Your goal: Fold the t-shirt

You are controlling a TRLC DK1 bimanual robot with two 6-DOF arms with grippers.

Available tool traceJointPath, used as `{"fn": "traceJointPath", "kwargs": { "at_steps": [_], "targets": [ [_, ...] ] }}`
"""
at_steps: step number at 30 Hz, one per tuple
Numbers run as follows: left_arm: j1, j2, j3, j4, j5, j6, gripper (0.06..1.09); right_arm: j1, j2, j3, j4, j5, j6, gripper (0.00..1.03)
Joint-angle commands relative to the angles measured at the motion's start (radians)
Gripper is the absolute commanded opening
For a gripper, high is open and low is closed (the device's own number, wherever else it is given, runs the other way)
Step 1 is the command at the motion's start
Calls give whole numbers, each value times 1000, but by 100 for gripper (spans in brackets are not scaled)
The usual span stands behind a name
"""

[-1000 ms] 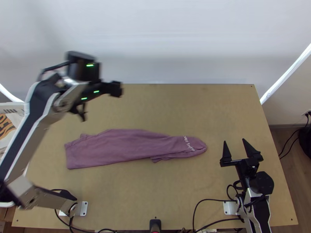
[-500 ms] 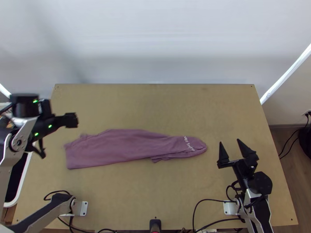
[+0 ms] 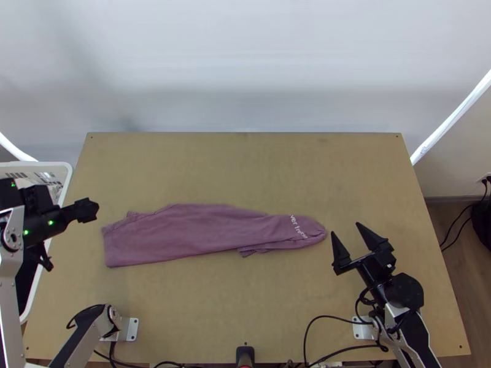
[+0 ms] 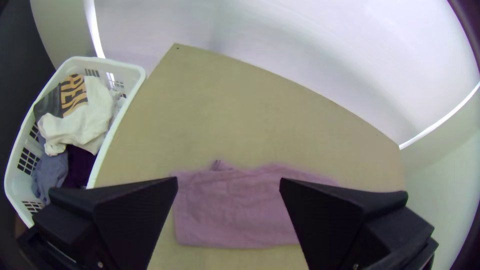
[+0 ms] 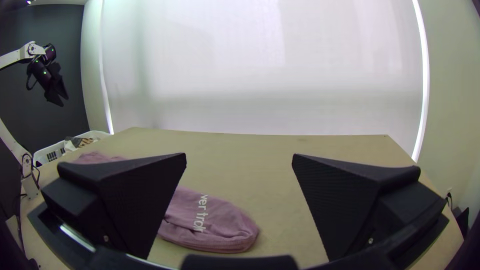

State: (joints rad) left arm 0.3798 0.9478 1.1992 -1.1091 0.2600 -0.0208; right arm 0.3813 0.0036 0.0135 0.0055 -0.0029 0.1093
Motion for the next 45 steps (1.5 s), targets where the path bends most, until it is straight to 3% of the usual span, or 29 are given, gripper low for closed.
{"fn": "traceJointPath", "kwargs": {
  "at_steps": [1, 3, 6, 15, 20, 28, 33, 37, 41, 45],
  "targets": [
    [18, -38, -64, -8, 30, 18, 105, -16, -5, -4, -19, 20, 29, 99],
    [18, -53, -82, -3, 38, 9, 105, -28, -8, 2, -22, 20, 32, 99],
    [18, -67, -104, 5, 48, -21, 105, -32, 7, 59, -118, 21, -60, 99],
    [16, -219, -311, 120, 91, -108, 105, 176, 165, 181, -197, 12, -376, 99],
    [22, -259, -383, 149, 93, -107, 105, 255, 188, 247, -383, 12, -603, 99],
    [24, -268, -434, 221, 116, -120, 105, 330, 156, 263, -625, 14, -798, 99],
    [22, -267, -454, 235, 117, -122, 105, 392, 187, 246, -605, 29, -827, 99],
    [24, -276, -466, 235, 119, -122, 105, 449, 240, 224, -555, 75, -838, 90],
    [24, -294, -481, 235, 119, -122, 105, 455, 296, 212, -495, 76, -838, 74],
    [25, -304, -489, 230, 119, -122, 105, 453, 360, 194, -444, 76, -836, 74]
  ]
}}
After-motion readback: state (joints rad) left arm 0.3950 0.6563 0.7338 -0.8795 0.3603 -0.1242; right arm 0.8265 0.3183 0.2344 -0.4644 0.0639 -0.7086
